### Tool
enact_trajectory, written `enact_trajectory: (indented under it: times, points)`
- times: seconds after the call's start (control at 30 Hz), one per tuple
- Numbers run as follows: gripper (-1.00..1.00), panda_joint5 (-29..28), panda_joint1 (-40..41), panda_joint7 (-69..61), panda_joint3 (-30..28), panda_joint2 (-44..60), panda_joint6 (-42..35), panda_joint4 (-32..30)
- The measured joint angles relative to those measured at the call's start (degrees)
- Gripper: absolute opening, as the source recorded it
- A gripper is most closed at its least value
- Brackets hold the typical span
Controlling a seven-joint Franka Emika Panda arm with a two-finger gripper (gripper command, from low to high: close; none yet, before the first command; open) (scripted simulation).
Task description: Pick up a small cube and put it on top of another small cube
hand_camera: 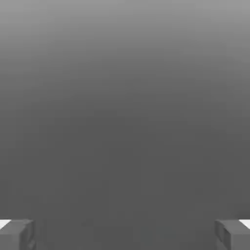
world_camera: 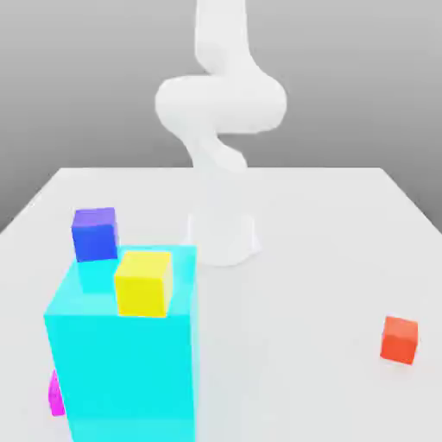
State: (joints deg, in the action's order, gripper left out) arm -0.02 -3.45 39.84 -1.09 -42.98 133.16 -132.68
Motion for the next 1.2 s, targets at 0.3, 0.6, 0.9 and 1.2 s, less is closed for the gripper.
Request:
enact_trajectory:
  times: [0.3, 0.6, 0.9, 1.2]
  points:
    - [0.0, 0.7, -11.9, -22.4, -3.7, 10.4, 5.0, -3.3]
    - [0.0, 2.2, -22.7, -45.0, -6.7, 20.6, 10.0, -6.5]
    - [0.0, 4.6, -31.7, -68.1, -7.7, 30.9, 14.9, -9.6]
    - [0.0, 6.1, -38.2, -90.7, -5.5, 41.1, 19.8, -12.8]
